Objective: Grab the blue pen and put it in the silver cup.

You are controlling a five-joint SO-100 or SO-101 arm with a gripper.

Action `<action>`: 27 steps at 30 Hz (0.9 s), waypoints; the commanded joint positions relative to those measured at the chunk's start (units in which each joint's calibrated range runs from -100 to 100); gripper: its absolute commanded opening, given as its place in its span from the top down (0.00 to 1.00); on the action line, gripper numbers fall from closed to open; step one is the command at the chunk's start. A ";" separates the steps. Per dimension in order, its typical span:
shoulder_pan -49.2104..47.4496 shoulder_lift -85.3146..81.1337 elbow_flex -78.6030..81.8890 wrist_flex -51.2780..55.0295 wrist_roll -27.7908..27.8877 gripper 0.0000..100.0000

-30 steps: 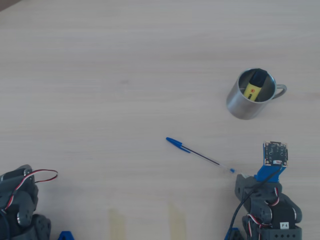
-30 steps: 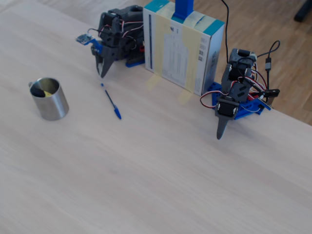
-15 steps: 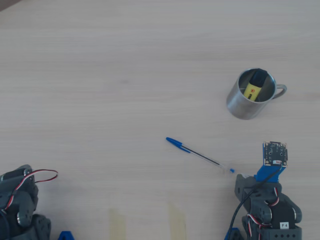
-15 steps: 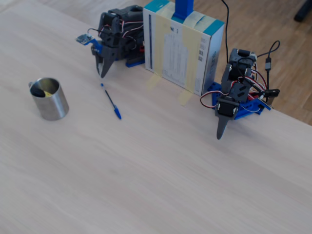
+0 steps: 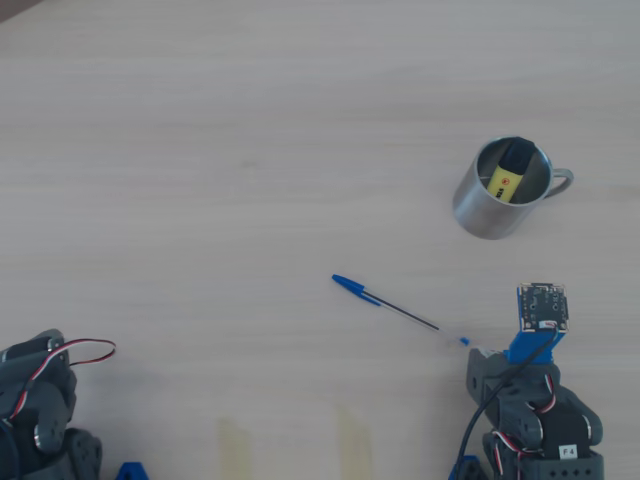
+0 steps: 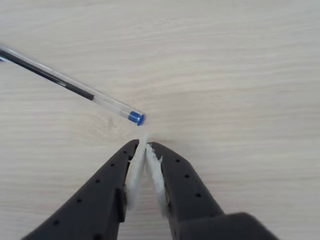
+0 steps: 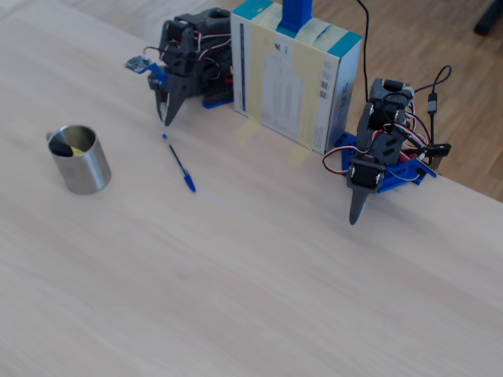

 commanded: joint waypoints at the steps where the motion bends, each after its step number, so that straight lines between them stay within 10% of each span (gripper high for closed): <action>1: -0.76 0.74 -3.01 1.54 2.17 0.97; 27: -5.74 29.01 -26.59 1.03 13.25 0.75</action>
